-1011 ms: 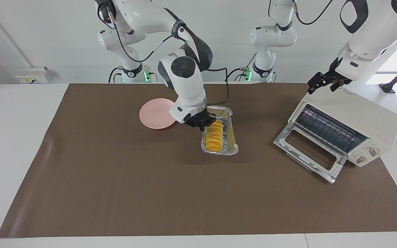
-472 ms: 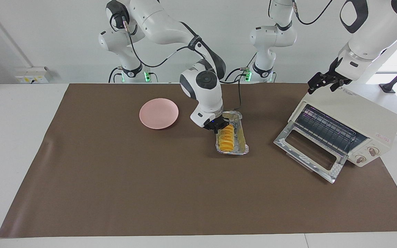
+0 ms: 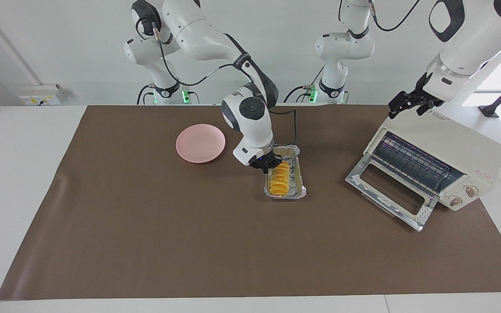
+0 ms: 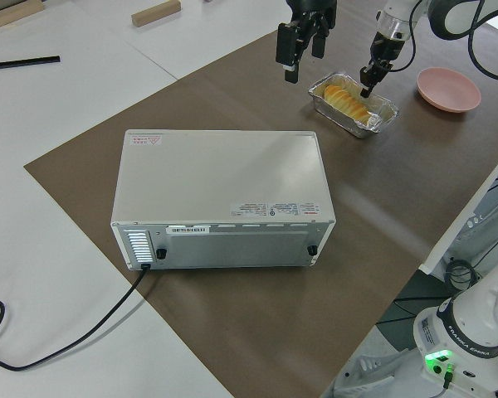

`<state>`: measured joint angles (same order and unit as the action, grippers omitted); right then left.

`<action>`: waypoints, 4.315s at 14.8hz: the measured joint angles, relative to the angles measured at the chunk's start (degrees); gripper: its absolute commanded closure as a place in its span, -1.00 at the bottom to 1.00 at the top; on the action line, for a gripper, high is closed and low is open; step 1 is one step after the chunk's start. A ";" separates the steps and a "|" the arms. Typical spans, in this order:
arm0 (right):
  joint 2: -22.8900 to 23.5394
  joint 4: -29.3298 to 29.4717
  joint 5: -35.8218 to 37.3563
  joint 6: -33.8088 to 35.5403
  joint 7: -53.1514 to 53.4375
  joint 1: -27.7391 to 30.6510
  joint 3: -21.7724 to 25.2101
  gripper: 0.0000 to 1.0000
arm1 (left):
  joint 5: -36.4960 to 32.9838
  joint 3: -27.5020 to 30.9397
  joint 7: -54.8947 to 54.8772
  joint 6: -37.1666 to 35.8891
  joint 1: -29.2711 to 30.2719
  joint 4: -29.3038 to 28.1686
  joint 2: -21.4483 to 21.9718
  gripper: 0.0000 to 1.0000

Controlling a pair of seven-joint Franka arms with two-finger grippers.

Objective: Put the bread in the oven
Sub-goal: 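Grasp the foil tray rim with the right gripper and drag it toward the oven, then grasp the tray with the left gripper while the right gripper releases and withdraws, then carry the foil tray with the left gripper to the open oven, then push the foil tray into the oven with the left gripper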

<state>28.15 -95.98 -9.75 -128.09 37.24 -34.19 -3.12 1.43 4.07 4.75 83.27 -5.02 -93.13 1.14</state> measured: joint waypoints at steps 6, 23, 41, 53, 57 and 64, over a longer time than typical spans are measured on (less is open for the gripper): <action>-1.77 0.47 -0.06 2.16 0.07 0.43 0.48 -1.00 | 0.02 -1.20 1.25 1.47 -1.25 0.00 0.00 -1.00; -23.44 0.93 6.76 34.09 -38.09 30.09 1.20 -1.00 | 2.34 -2.11 23.63 35.21 -31.49 -5.37 -22.70 -1.00; -30.44 -3.85 9.47 35.72 -42.40 36.00 0.81 -1.00 | 1.63 0.11 36.88 33.39 -37.51 -5.69 -26.27 1.00; -30.56 -2.79 9.47 35.32 -42.40 36.11 0.78 -1.00 | -5.08 7.63 33.56 21.97 -16.10 7.85 -26.08 1.00; -30.56 -2.80 9.47 35.60 -42.40 36.11 0.78 -1.00 | -5.30 7.50 29.28 17.43 -7.83 9.12 -26.66 1.00; -30.56 -2.80 9.47 35.62 -42.40 36.11 0.77 -1.00 | -4.81 7.21 27.35 11.83 -5.00 8.54 -26.79 1.00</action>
<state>-2.41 -98.78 -0.28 -92.47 -5.16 1.91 -2.35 -3.37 11.27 32.10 95.10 -10.02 -84.58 -25.65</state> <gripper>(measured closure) 0.000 0.982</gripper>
